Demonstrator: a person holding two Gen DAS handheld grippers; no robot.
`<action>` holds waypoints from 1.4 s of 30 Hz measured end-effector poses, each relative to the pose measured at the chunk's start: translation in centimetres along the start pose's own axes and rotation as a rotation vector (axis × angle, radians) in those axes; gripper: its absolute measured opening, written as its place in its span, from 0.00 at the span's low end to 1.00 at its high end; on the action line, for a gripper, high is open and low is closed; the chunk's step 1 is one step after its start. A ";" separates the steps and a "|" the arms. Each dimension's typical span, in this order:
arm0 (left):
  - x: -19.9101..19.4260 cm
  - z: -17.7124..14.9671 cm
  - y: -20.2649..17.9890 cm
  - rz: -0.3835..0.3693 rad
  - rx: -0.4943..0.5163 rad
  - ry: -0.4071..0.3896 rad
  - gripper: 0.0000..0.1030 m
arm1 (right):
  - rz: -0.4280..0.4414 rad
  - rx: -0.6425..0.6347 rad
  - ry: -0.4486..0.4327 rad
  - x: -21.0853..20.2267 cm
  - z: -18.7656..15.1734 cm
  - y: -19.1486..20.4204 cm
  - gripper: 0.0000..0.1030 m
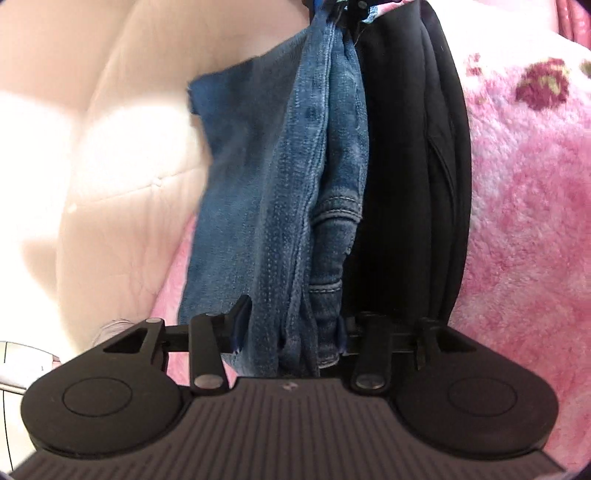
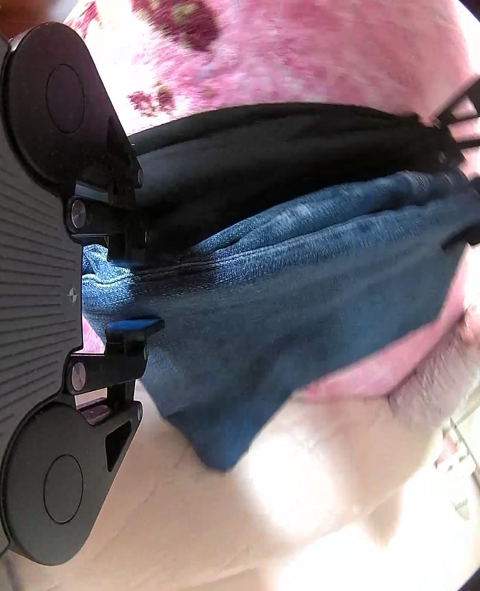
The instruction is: Fold clothes
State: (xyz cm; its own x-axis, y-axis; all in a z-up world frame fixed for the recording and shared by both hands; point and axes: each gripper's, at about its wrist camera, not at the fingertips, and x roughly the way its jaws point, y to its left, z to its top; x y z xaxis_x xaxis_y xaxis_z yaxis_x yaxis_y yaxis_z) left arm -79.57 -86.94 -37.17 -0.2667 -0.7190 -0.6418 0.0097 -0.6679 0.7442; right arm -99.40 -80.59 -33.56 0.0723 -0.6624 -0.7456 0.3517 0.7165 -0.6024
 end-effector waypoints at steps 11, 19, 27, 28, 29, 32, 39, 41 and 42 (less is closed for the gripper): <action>0.7 -1.3 -2.8 0.028 0.038 0.028 0.44 | -0.002 -0.028 0.020 -0.7 -0.2 4.2 0.27; -4.5 -2.2 0.7 -0.009 -0.203 0.010 0.40 | 0.052 0.110 0.012 -5.3 -0.1 2.6 0.28; -4.0 -2.5 5.1 -0.125 -0.547 0.042 0.39 | 0.157 0.571 -0.059 -4.0 2.2 -4.7 0.28; -3.0 -2.6 5.3 -0.160 -0.581 0.065 0.36 | 0.190 0.633 -0.045 -2.7 2.0 -5.1 0.28; -2.3 -2.8 5.3 -0.193 -0.611 0.081 0.33 | 0.229 0.696 -0.029 -1.4 1.6 -5.3 0.28; -0.9 -3.5 4.2 -0.271 -0.681 0.099 0.31 | 0.366 0.828 0.046 2.6 -0.1 -4.5 0.27; -0.8 -2.7 7.1 -0.247 -0.688 0.110 0.34 | 0.375 0.777 0.034 1.8 1.2 -6.9 0.28; -0.4 -2.4 8.8 -0.214 -0.706 0.097 0.34 | 0.293 0.763 -0.024 1.1 1.6 -9.2 0.28; 0.4 -2.4 9.8 -0.204 -0.724 0.100 0.34 | 0.263 0.771 -0.036 1.4 1.8 -10.5 0.28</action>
State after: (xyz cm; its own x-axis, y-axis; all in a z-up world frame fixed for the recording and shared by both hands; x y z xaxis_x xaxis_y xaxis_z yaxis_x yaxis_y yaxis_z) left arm -77.32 -94.23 -30.60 -0.2424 -0.5584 -0.7934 0.6089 -0.7242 0.3237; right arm -101.32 -89.48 -27.75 0.2675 -0.5098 -0.8176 0.8618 0.5061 -0.0336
